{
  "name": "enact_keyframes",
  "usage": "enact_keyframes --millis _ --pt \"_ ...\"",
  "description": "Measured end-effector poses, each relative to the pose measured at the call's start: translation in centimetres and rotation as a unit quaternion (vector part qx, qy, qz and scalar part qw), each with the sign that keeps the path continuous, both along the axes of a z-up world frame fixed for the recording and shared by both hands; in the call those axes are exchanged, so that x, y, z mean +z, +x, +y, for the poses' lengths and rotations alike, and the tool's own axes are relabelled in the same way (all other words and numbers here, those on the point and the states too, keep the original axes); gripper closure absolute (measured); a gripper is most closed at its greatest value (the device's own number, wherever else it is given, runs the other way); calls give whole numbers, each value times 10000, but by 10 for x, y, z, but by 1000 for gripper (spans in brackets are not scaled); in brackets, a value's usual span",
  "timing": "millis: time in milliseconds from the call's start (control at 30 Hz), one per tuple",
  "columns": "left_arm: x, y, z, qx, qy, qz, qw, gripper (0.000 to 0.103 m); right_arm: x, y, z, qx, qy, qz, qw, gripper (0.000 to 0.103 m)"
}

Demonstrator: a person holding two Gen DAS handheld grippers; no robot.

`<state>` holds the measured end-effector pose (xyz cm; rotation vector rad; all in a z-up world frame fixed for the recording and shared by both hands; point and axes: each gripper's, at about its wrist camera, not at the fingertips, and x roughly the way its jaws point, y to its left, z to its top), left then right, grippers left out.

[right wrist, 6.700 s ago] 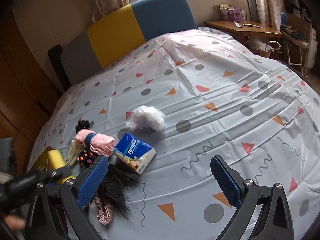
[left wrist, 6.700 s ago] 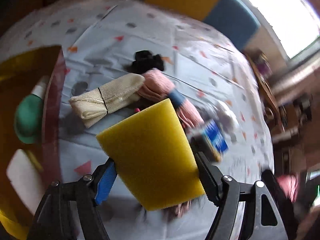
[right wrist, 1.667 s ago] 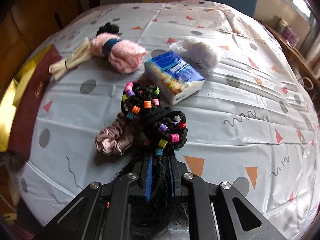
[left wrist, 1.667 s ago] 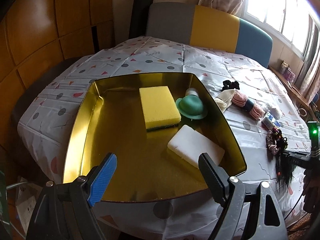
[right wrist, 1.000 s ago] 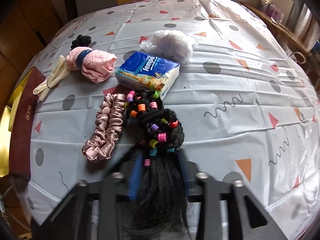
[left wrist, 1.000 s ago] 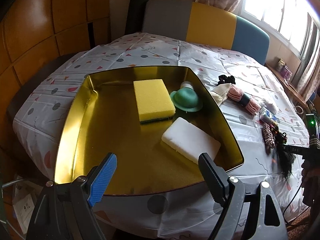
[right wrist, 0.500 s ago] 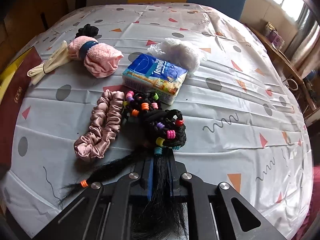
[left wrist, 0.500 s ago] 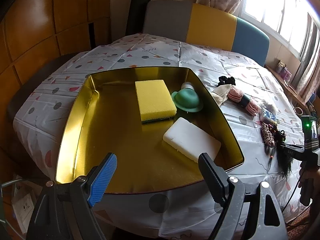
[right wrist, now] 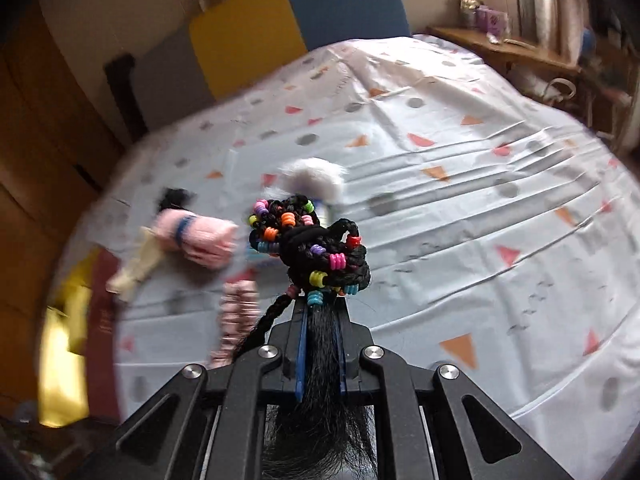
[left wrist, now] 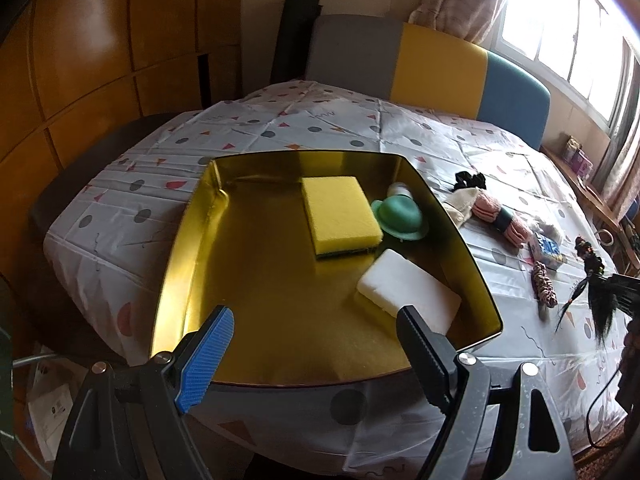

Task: Organize soft objects

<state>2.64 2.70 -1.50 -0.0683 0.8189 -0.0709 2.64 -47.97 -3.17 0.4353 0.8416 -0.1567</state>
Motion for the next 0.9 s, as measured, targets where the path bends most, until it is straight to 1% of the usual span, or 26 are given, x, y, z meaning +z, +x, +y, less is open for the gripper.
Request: enact_keyframes --millis 100,167,333,433,567,633,667,733,767,867,900 --pt "-1 1 7 79 -69 4 9999 18 11 -4 15 149 293 -182 9993 92" --pt "-1 1 9 94 -95 3 9999 18 17 -1 30 421 488 -268 9976 92" --pt "-1 -1 11 120 -142 -20 9998 18 26 11 79 1111 559 -285 9918 92" --pt "-1 -2 15 172 -164 -26 9997 18 29 24 121 1593 659 -267 9847 92" --pt "1 -3 25 334 -208 -90 9992 18 30 45 190 2321 614 -215 9705 92" --pt "3 -3 33 439 -237 -116 9987 18 30 54 219 2601 584 -187 9636 92" --pt "4 -2 39 517 -252 -132 9983 18 30 60 240 2809 526 -184 9581 92" --pt "6 -2 49 655 -255 -167 9974 18 27 67 268 3093 516 -148 9495 92" --pt "6 -2 54 730 -264 -177 9968 18 24 72 288 3311 472 -80 9424 92" --pt "6 -2 67 904 -285 -183 9953 18 10 80 328 3675 359 136 9292 92" --pt "5 -2 69 936 -283 -174 9951 18 2 82 344 3861 394 275 9212 91"
